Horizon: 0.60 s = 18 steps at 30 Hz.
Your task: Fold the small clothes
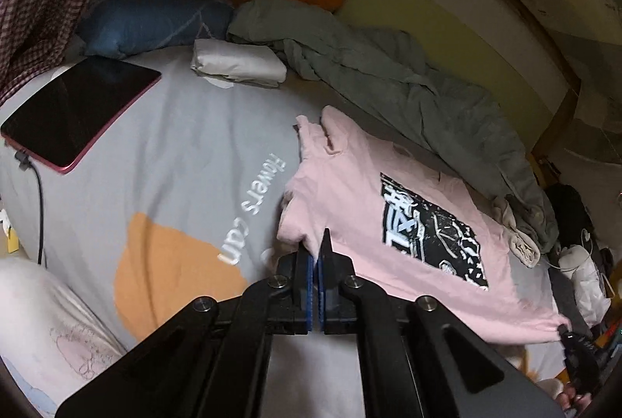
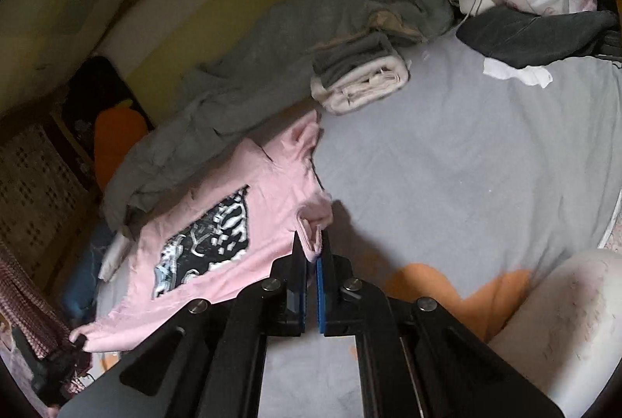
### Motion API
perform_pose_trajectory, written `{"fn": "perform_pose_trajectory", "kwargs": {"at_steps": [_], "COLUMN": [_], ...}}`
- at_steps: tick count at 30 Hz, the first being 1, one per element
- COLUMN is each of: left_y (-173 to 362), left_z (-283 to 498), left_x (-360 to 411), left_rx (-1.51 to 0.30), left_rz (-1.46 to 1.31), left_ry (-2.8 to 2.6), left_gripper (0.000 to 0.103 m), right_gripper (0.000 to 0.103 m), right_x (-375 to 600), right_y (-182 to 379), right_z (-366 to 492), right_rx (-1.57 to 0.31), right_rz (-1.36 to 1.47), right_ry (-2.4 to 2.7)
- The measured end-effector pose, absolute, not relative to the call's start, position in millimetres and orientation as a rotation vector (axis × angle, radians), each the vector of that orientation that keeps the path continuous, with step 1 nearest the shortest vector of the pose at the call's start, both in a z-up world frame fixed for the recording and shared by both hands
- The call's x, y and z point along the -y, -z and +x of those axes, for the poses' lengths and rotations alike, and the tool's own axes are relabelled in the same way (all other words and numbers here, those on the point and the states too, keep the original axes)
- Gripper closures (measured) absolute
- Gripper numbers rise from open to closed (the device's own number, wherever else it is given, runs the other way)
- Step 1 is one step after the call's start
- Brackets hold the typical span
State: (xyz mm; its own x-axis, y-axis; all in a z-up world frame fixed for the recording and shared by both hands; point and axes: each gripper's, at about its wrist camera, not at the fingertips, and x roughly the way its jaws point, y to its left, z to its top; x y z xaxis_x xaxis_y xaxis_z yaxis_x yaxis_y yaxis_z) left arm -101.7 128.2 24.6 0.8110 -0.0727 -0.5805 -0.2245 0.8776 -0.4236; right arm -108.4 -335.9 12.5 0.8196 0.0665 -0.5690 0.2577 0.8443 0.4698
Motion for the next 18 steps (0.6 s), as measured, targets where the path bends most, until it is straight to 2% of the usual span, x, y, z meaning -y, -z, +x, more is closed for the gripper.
{"fn": "perform_pose_trajectory", "kwargs": {"at_steps": [8,13,18], "left_y": [-28.3,-2.1,10.8], "left_z": [15.2,93.7,135.0], "left_x": [-128.5,-124.8,-121.1], "left_rx": [-0.768,-0.863,-0.872], "left_rz": [-0.463,-0.448,-0.413], "left_ry": [-0.098,-0.115,-0.111], "left_gripper": [0.102,0.102,0.101], "right_gripper": [0.1,0.1,0.1], "right_x": [329.8,326.0,328.5], "right_y": [-22.7,-3.3,19.5], "right_z": [10.0,94.7,137.0], "right_rx": [-0.706,-0.792,-0.83], "right_rz": [0.478,0.438,0.438], "right_ry": [0.087,0.099,0.124]}}
